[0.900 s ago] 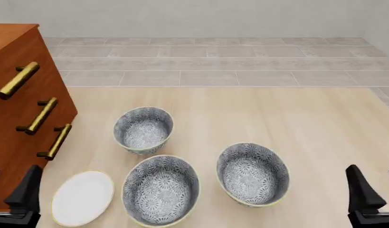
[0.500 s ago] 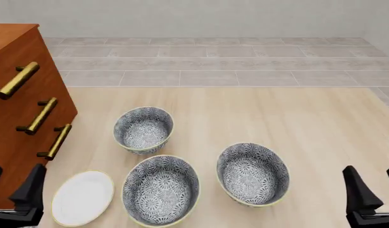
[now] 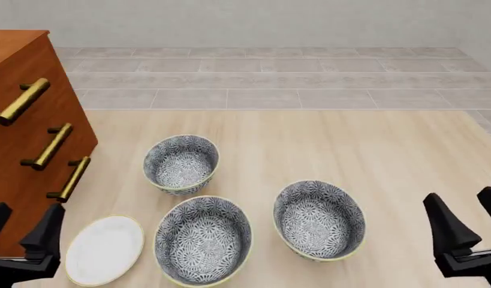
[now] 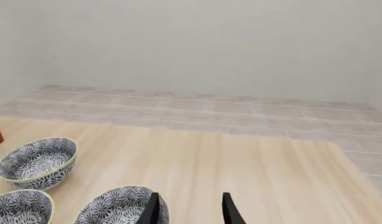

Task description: Stack the bowl at the front on the bowl in the middle.

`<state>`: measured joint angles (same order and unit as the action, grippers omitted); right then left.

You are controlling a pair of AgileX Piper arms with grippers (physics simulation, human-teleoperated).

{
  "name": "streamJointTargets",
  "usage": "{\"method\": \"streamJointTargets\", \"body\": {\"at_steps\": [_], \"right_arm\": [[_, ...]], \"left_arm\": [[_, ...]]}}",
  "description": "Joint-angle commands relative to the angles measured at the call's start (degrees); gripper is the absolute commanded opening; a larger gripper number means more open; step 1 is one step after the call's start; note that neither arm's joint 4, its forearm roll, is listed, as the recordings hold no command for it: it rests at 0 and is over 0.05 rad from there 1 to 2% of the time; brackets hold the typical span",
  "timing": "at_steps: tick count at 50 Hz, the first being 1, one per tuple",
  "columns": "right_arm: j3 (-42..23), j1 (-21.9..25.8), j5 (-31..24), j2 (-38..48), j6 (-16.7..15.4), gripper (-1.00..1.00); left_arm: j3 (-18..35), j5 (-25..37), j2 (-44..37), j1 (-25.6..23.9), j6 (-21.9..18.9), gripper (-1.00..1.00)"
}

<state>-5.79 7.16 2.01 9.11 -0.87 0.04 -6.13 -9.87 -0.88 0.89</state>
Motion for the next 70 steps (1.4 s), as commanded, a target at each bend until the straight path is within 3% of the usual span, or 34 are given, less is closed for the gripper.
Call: {"method": "streamJointTargets", "body": {"at_steps": [1, 11, 30, 39, 52, 61, 70], "right_arm": [[-5.6, 4.3, 1.1, 7.1, -0.2, 1.0], [-11.5, 8.3, 3.3, 20.1, -1.9, 1.0], [-30.9, 16.0, -3.2, 42.1, -1.6, 1.0], [-37.0, 19.2, -6.4, 47.8, -2.6, 1.0], [-48.1, 24.1, -13.2, 60.9, 0.8, 1.0], [-54.4, 23.9, -15.2, 68.6, 0.0, 1.0], [-61.5, 23.7, -19.5, 76.3, 1.3, 1.0]], "left_arm": [[0.0, -0.6, -1.1, -0.4, 0.2, 1.0], [0.0, -0.7, -1.4, -0.5, 0.2, 1.0], [0.0, 1.8, 0.8, -0.8, 0.1, 1.0], [0.0, 1.4, 0.4, -0.8, 0.1, 1.0], [0.0, 0.5, -0.7, -0.9, 0.3, 1.0], [0.0, -1.1, -2.2, -0.7, 0.5, 1.0], [0.0, -1.6, -2.8, -0.9, 0.7, 1.0]]}}
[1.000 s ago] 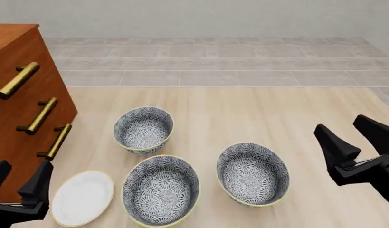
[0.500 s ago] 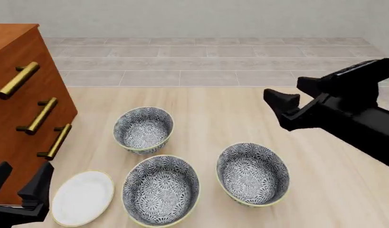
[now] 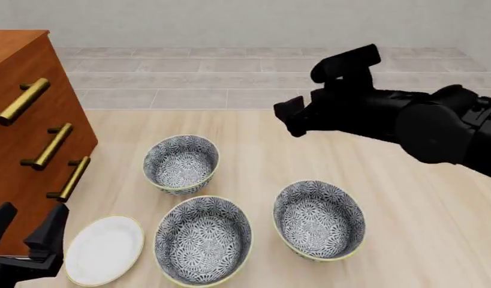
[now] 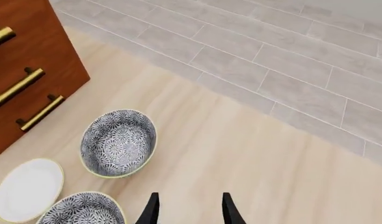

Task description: Stack the bowl at the front on the bowl in the middle.

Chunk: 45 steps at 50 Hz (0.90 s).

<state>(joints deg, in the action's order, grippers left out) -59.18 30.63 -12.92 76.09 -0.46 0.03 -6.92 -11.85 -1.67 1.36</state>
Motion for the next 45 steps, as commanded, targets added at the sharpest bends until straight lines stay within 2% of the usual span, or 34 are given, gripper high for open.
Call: {"method": "streamJointTargets", "body": {"at_steps": [1, 4, 17, 25, 29, 45], "right_arm": [[-8.1, 0.3, -4.5, 9.3, 0.9, 1.0], [-9.2, 1.6, -4.8, 9.8, 2.0, 1.0], [-18.0, 2.4, -8.6, 17.7, 3.1, 1.0], [-22.2, 4.2, -10.8, 22.3, 5.0, 1.0], [-24.8, 6.1, -12.2, 24.6, 7.2, 1.0], [-32.3, 7.2, -14.5, 31.7, 9.2, 1.0]], "left_arm": [[0.0, -0.8, -0.8, -0.1, 0.2, 1.0], [0.0, -0.7, -0.6, 0.0, 0.3, 1.0], [0.0, 0.0, 0.1, 0.0, 0.5, 1.0], [0.0, -0.2, -0.2, 0.0, 0.6, 1.0], [0.0, 0.0, -0.2, 0.0, 0.6, 1.0], [0.0, 0.2, 0.0, 0.1, 1.0, 1.0]]}}
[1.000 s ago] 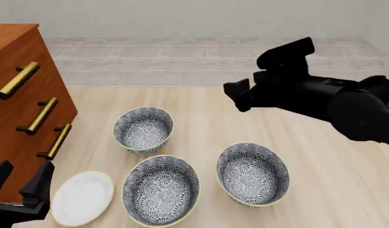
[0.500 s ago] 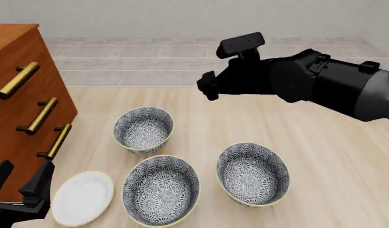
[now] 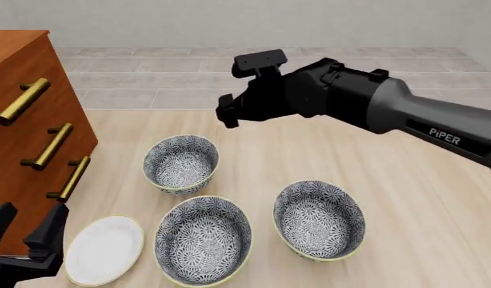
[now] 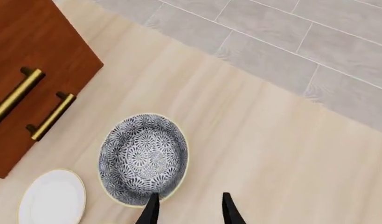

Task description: Stack the bowl at the front on the bowl in the middle.

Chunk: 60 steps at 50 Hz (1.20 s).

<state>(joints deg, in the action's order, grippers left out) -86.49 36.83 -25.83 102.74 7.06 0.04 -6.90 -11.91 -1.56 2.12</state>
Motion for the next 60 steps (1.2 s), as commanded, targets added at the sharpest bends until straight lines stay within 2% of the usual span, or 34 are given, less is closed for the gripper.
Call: {"method": "streamJointTargets", "body": {"at_steps": [1, 9, 17, 27, 31, 40, 44, 60], "right_arm": [[-6.0, 0.8, -1.8, 6.5, 1.8, 1.0], [-10.6, -1.6, -2.7, 12.9, 1.3, 1.0], [-11.7, -1.0, -2.7, 15.9, 1.3, 1.0], [-12.4, 0.6, -1.6, 18.8, 4.2, 1.0], [-13.6, -0.1, -1.7, 20.1, 4.4, 1.0], [-13.1, 0.9, -0.2, 21.3, 6.7, 1.0], [-12.9, 0.6, 0.6, 22.5, 6.3, 1.0], [-13.3, -0.5, 2.1, 26.7, 3.9, 1.0]], "left_arm": [[0.0, -0.1, -0.2, 0.0, 0.3, 1.0], [0.0, -0.9, -0.9, 0.4, 0.8, 1.0], [0.0, -0.8, -0.8, 0.5, 1.1, 1.0], [0.0, 0.9, 0.8, 0.5, 1.1, 1.0], [0.0, 6.7, 6.6, 0.4, 1.2, 1.0], [0.0, 6.0, 5.6, 0.3, 1.3, 1.0], [0.0, 5.6, 5.0, 0.3, 1.4, 1.0], [0.0, 11.3, 10.6, -0.2, 1.3, 1.0]]}}
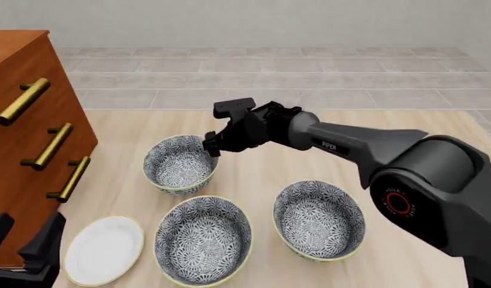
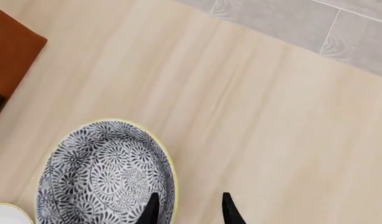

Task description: Stack the bowl at the front on the bowl in the middle.

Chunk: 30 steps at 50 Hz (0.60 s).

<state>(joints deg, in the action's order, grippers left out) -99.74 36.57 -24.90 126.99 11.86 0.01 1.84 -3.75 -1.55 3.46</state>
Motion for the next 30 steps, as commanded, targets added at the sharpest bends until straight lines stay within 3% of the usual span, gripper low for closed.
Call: {"method": "streamJointTargets", "body": {"at_steps": [1, 20, 22, 30], "right_arm": [[0.0, -0.2, 1.2, 2.6, -0.9, 1.0], [-1.7, 0.7, -0.8, 3.4, -1.4, 1.0], [1.8, 1.3, 3.3, 4.0, -1.1, 1.0], [3.6, 1.7, 5.6, 4.9, -1.2, 1.0]], "left_arm": [[0.0, 2.6, 2.4, -0.2, 0.0, 1.0], [0.0, 1.6, 1.7, -0.3, 0.2, 1.0], [0.0, 1.2, 1.4, -0.3, 0.2, 1.0], [0.0, -0.6, -0.5, -0.2, 0.2, 1.0]]}}
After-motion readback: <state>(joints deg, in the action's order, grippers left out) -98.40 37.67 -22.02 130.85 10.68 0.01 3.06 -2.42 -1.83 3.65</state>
